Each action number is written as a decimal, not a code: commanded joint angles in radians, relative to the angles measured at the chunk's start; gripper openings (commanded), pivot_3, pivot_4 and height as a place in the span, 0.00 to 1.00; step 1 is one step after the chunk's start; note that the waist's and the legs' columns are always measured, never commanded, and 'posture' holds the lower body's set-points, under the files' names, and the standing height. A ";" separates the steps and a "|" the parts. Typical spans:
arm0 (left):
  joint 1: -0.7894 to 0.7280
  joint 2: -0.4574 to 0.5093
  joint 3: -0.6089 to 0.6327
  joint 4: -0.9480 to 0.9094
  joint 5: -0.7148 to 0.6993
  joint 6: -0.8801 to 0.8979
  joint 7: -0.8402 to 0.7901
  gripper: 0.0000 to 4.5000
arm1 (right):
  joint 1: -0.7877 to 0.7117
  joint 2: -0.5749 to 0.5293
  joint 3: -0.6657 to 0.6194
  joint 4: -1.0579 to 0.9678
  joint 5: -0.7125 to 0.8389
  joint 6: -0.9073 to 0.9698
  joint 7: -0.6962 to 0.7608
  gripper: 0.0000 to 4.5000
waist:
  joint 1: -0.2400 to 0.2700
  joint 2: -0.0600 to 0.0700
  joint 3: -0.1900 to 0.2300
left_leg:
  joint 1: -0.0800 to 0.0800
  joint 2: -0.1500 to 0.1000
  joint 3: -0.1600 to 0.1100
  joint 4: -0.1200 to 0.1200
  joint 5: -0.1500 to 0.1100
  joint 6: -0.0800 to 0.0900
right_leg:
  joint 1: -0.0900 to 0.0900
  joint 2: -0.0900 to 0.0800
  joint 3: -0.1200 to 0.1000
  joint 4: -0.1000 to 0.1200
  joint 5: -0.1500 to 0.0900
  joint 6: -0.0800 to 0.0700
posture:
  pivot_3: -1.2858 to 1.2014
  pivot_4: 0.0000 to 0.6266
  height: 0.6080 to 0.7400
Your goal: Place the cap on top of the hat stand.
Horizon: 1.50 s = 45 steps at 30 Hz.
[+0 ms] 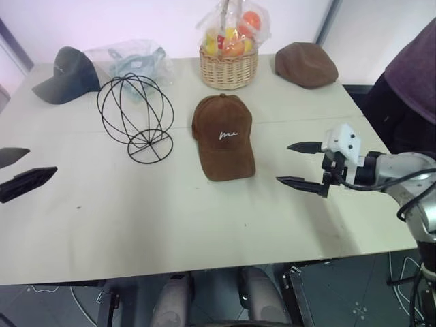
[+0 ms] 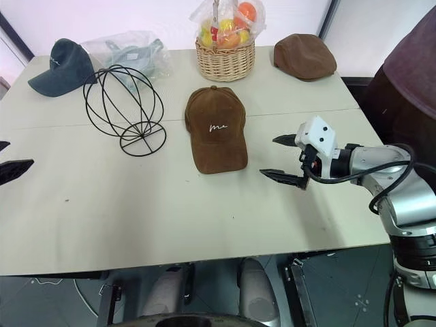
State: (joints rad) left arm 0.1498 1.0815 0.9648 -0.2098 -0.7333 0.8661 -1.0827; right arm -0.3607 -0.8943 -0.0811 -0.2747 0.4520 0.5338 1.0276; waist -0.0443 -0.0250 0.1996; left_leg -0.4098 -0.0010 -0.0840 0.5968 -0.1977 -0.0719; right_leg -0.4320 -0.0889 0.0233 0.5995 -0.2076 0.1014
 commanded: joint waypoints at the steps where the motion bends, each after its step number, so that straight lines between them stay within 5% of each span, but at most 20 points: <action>1: -0.014 0.021 0.031 0.004 -0.010 -0.001 -0.008 1.00 | -0.016 0.002 -0.005 -0.013 -0.008 -0.025 -0.002 0.99 | 0.000 0.000 0.000 | 0.000 0.000 0.000 0.000 0.000 0.000 | 0.000 0.000 0.000 0.000 0.000 0.000 | 0.52 0.24 1.00; 11: -0.038 0.029 0.021 0.010 -0.021 0.006 -0.014 1.00 | -0.016 0.005 0.003 0.009 -0.061 -0.088 -0.011 0.99 | 0.000 0.000 0.000 | 0.000 0.000 0.000 0.001 0.000 0.000 | 0.000 0.000 0.000 0.001 0.000 0.000 | 0.52 0.24 1.00; 19: -0.076 0.056 -0.049 -0.055 -0.142 0.088 -0.078 1.00 | 0.057 0.007 0.045 0.142 -0.410 -0.712 -0.132 0.99 | 0.003 -0.001 -0.001 | 0.001 0.000 0.000 0.001 0.000 0.000 | 0.001 0.000 0.000 0.002 0.000 0.000 | 0.52 0.24 1.00; 28: -0.263 0.068 -0.225 -0.023 -0.258 0.135 -0.078 1.00 | 0.122 0.043 0.076 0.294 -0.573 -1.184 -0.270 0.99 | -0.003 -0.001 -0.001 | 0.004 0.000 0.000 0.003 0.000 0.000 | 0.003 0.001 0.001 0.006 0.000 0.000 | 0.52 0.24 1.00; 37: -0.298 0.067 -0.366 -0.017 -0.218 0.082 -0.101 1.00 | 0.092 0.152 0.152 0.342 -0.648 -1.323 -0.370 0.99 | -0.004 -0.001 -0.001 | 0.010 0.002 0.000 0.006 0.000 0.000 | 0.005 0.003 0.001 0.015 0.000 0.000 | 0.52 0.24 1.00; 45: -0.285 0.069 -0.371 -0.025 -0.210 0.075 -0.105 1.00 | -0.024 0.237 0.269 0.536 -0.768 -1.445 -0.437 0.99 | -0.006 -0.001 0.000 | 0.006 0.002 0.000 0.013 0.000 0.000 | 0.006 0.003 0.001 0.015 0.000 0.000 | 0.52 0.24 1.00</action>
State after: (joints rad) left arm -0.1336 1.1357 0.5709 -0.2161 -0.9434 0.9520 -1.1798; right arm -0.3489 -0.6663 0.1799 0.2163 -0.2820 -0.8650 0.6251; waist -0.0504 -0.0262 0.1991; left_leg -0.4035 0.0010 -0.0842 0.6096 -0.1974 -0.0716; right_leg -0.4264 -0.0859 0.0248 0.6144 -0.2077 0.1014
